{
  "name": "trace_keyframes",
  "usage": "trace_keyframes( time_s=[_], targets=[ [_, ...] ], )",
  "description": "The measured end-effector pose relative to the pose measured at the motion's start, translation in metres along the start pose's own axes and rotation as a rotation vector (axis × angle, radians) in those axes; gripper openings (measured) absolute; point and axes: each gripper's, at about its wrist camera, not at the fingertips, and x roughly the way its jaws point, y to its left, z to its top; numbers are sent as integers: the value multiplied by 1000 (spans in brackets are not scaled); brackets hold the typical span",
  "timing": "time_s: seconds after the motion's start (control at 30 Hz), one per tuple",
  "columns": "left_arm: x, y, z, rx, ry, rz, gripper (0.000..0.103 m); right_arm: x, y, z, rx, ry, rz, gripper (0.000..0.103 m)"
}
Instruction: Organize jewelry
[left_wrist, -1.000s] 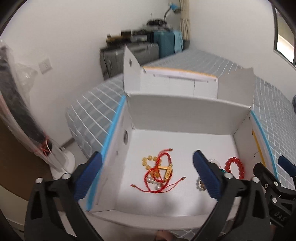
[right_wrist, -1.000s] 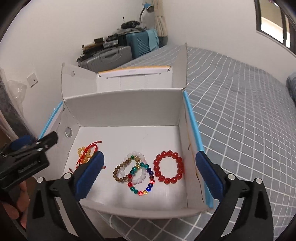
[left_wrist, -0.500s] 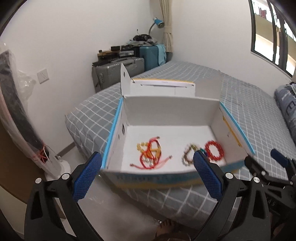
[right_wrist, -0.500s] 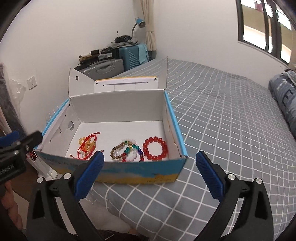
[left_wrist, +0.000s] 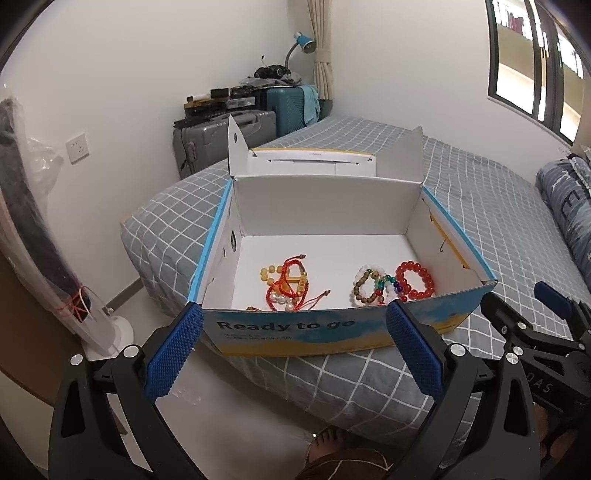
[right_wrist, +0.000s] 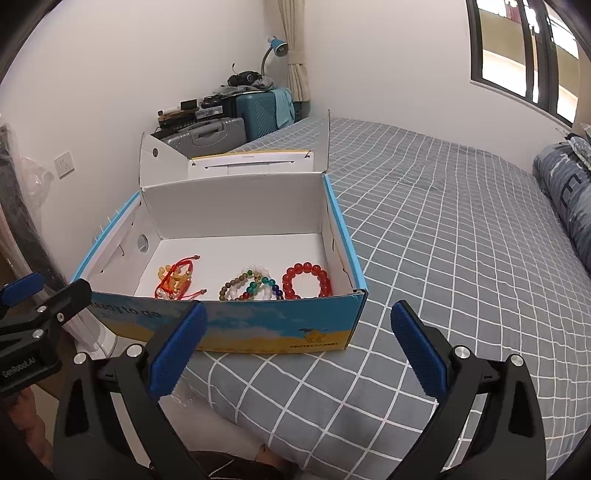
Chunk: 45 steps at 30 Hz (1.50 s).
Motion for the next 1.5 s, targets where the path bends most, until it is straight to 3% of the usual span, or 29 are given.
trace_keyframes(
  time_s=[0.63, 0.97, 1.5],
  targets=[
    [10, 1, 1, -2, 3, 38, 97, 0, 7, -1, -54, 5, 54, 95],
    [18, 2, 4, -17, 33, 39, 97, 1, 5, -2, -49, 9, 50, 95],
    [15, -3, 4, 12, 15, 45, 97, 3, 0, -1, -40, 13, 44, 95]
  ],
)
